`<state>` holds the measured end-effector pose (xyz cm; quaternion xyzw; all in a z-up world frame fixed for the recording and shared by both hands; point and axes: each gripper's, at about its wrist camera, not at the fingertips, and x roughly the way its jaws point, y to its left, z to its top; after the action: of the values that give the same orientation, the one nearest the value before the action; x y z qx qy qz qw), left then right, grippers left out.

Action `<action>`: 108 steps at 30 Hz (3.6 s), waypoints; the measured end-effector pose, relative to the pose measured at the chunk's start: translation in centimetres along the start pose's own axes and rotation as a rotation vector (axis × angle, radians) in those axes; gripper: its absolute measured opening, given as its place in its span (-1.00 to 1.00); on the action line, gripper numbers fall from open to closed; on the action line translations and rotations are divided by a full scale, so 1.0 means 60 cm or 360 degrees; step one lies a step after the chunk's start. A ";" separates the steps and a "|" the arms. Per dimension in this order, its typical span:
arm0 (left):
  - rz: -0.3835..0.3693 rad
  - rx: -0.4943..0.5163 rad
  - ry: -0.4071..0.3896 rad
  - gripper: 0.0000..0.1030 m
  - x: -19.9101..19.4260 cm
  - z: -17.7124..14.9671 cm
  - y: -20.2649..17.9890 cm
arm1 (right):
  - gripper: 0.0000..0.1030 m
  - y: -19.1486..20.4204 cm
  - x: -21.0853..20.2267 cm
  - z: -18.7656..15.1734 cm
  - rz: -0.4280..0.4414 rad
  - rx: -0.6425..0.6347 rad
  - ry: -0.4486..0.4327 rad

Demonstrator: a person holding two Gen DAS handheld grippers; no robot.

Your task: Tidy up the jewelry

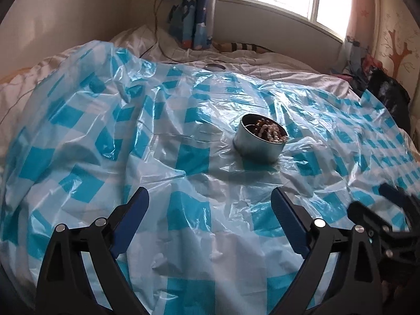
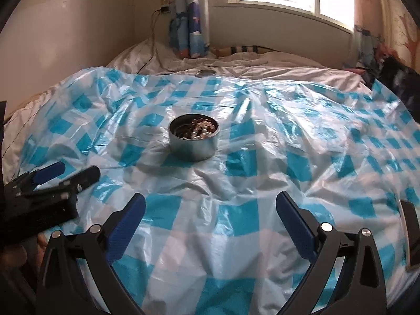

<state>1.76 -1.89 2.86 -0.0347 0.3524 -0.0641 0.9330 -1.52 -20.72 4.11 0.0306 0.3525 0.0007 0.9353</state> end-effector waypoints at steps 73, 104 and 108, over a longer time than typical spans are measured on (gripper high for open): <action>0.0135 0.0145 0.0019 0.85 0.032 0.000 -0.049 | 0.85 -0.031 0.048 -0.004 -0.0048 0.0229 0.0007; 0.0121 0.0146 0.0053 0.85 0.037 0.004 -0.042 | 0.85 -0.035 0.054 -0.005 -0.0064 0.0218 0.0013; 0.0076 0.0109 0.0098 0.85 0.048 0.001 -0.039 | 0.85 -0.039 0.056 -0.005 -0.0074 0.0213 0.0017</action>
<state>3.75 -4.62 1.29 0.0077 0.3792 -0.0548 0.9236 0.77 -22.94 1.52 0.0848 0.3573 -0.0444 0.9291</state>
